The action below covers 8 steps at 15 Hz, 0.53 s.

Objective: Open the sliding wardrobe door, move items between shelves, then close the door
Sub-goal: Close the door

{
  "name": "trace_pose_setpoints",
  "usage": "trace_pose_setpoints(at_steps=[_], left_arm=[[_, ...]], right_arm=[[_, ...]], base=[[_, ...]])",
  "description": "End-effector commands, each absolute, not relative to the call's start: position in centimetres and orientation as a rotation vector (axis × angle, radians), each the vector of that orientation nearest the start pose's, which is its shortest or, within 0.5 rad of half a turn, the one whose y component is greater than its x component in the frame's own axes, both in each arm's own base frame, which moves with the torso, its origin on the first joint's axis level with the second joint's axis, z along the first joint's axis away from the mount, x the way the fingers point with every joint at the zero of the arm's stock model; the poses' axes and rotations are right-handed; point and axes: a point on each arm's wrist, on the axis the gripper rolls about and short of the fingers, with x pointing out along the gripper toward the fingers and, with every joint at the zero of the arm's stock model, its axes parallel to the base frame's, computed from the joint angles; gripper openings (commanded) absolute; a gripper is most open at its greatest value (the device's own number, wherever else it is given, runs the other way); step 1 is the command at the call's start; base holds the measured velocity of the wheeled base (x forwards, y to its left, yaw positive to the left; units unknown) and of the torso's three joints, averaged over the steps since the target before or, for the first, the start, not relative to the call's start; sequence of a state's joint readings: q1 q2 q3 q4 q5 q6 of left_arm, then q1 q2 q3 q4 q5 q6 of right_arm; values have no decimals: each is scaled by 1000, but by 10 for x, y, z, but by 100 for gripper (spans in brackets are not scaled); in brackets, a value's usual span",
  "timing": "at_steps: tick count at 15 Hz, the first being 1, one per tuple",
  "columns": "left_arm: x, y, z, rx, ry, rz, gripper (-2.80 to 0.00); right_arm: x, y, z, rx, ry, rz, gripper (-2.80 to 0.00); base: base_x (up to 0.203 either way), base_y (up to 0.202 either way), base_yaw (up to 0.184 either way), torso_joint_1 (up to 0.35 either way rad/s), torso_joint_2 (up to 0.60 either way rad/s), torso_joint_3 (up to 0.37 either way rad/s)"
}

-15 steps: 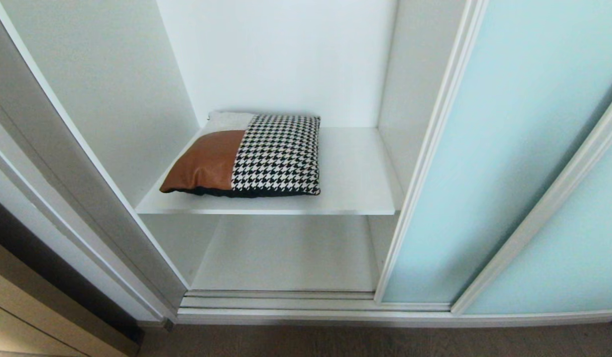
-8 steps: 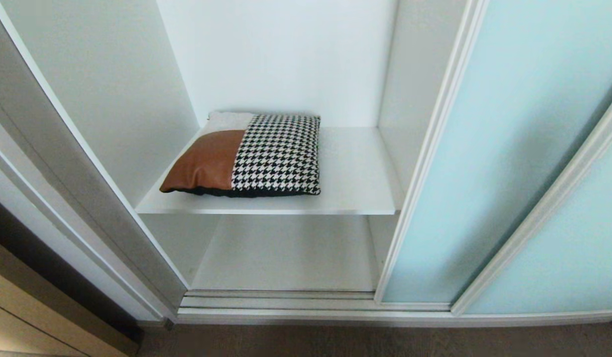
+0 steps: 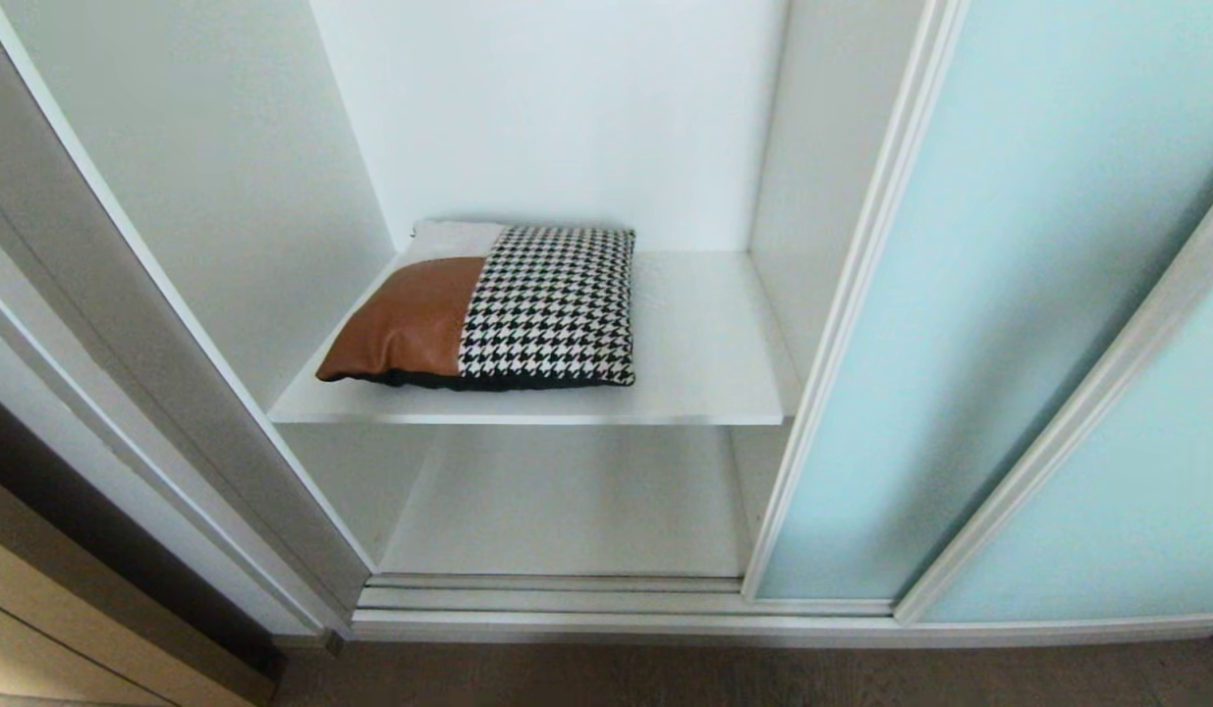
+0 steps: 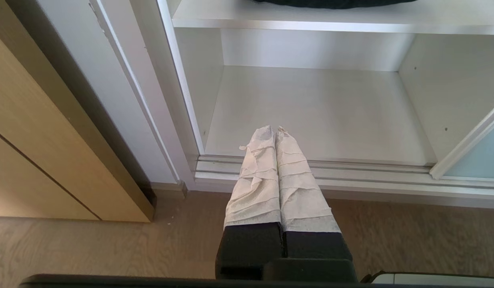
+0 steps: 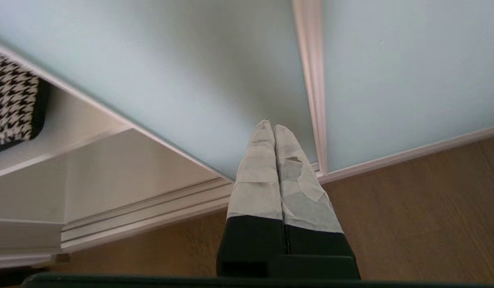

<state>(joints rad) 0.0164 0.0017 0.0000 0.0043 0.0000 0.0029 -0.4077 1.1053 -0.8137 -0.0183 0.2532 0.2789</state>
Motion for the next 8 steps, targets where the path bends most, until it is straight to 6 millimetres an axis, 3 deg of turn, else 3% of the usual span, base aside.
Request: trace_pose_setpoints(at_steps=[1, 8], left_arm=[[-22, 0, 75, 3, 9, 17, -280], [-22, 0, 75, 3, 9, 17, -280]], right_arm=[[155, -64, 258, 386, 272, -203, -280], [184, -88, 250, 393, 246, -246, -280]], base=[[0, 0, 0, 0, 0, 0], [0, 0, 0, 0, 0, 0]])
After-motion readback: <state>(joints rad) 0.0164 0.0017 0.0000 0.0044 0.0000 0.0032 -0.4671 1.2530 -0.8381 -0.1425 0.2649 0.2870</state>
